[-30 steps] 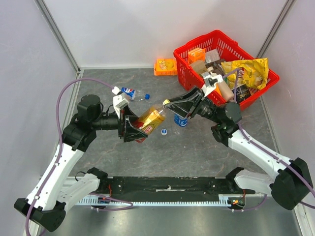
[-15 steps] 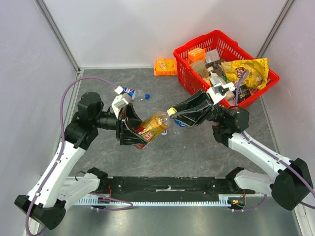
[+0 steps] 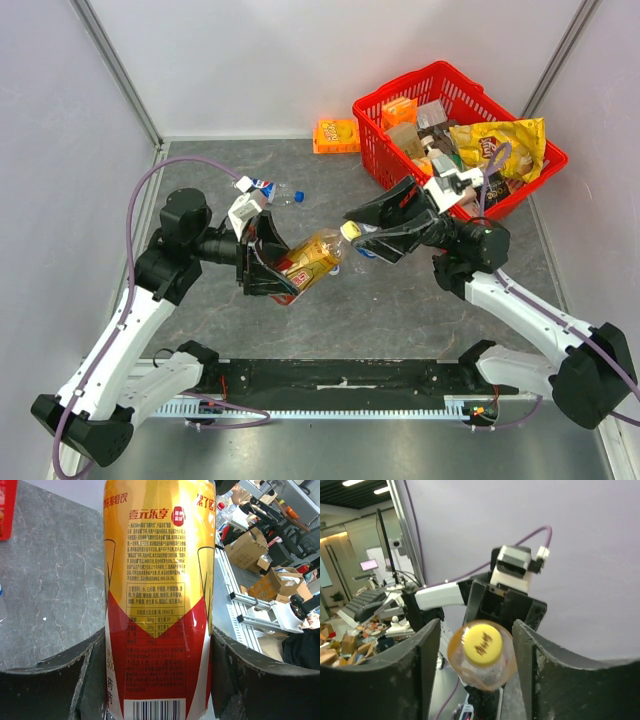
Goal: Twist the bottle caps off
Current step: Unscrew the bottle cap from the plastic bottle.
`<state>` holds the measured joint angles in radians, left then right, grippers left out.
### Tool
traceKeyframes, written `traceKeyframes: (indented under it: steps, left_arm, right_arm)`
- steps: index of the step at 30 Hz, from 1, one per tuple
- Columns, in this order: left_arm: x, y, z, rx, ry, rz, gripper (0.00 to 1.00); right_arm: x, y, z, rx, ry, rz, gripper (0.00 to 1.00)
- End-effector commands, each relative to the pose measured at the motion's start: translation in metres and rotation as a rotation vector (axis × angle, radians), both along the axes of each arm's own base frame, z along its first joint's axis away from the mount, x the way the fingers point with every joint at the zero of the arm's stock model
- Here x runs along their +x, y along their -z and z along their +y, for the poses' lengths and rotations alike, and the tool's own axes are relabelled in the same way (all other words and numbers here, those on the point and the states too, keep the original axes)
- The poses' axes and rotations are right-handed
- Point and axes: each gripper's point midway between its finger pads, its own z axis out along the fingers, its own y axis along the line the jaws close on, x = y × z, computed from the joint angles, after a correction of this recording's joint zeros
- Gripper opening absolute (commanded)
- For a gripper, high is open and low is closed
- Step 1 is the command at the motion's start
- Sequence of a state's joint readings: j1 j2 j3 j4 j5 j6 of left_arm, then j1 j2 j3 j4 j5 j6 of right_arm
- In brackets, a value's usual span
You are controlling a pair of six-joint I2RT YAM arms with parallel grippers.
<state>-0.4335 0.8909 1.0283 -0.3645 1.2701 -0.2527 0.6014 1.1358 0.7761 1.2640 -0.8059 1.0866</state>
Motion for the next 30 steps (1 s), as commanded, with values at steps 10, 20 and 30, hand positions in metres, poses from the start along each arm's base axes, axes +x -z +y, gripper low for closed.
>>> traceKeyframes:
  steps: [10, 20, 30]
  left_arm:
    - [0.028, 0.026, 0.004, 0.104, -0.191, -0.022, 0.29]
    - [0.077, 0.043, 0.021, 0.223, -0.5, -0.091, 0.24]
    - [0.097, 0.06, 0.04, 0.327, -0.649, -0.101, 0.16]
  right_arm:
    - [0.043, -0.043, -0.019, 0.023, 0.321, 0.146, 0.98]
    - [0.104, 0.014, 0.0, -0.227, 0.465, 0.451, 0.98]
    - [0.14, 0.081, 0.041, -0.385, 0.363, 0.719, 0.89]
